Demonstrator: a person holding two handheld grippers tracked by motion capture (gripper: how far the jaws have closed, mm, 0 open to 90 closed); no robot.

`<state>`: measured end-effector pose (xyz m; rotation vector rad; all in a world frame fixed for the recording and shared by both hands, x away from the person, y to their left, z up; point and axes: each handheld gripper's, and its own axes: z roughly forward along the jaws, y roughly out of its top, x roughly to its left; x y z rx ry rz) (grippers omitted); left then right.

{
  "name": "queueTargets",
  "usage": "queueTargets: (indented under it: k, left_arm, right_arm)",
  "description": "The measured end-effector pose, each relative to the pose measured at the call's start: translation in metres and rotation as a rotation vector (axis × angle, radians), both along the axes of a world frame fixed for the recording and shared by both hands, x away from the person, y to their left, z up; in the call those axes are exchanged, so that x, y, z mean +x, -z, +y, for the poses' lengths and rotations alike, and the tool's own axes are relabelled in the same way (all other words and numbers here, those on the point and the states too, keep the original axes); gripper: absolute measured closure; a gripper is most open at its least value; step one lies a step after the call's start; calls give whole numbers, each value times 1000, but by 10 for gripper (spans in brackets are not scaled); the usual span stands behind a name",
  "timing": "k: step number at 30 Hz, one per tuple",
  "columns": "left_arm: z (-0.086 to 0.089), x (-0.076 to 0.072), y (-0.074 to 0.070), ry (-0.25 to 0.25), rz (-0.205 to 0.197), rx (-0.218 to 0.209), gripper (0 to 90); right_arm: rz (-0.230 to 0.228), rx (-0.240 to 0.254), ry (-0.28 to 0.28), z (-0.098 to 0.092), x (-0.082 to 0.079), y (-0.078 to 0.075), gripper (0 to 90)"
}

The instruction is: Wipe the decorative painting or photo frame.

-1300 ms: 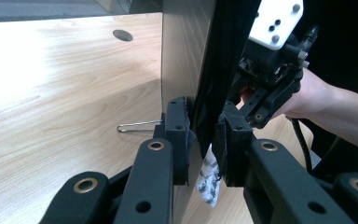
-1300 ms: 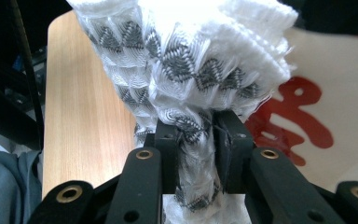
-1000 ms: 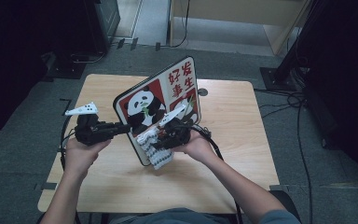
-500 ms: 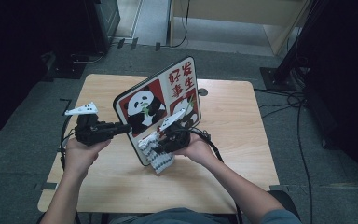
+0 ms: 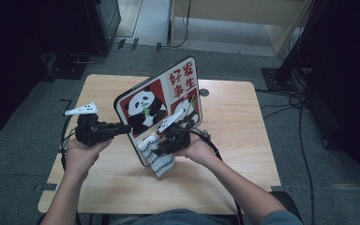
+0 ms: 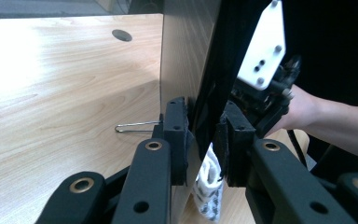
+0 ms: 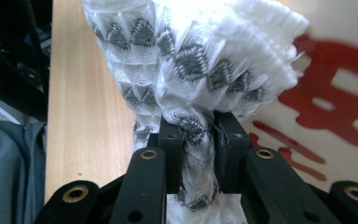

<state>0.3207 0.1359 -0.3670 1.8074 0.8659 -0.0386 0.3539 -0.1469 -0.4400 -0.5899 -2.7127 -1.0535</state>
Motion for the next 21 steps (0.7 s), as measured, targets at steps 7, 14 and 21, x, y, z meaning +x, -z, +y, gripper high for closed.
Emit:
queueTargets:
  k: [7, 14, 21]
  left_arm:
    - [3, 0, -1, -5, 8, -9, 684]
    - [11, -4, -2, -32, -2, -3, 635]
    - [19, -9, -2, -54, -21, -15, 603]
  right_arm:
    - [-18, 42, 10, -2, 1, -23, 767]
    - [-44, 87, 18, -2, 5, -51, 767]
    - [-54, 116, 24, 5, 8, -79, 767]
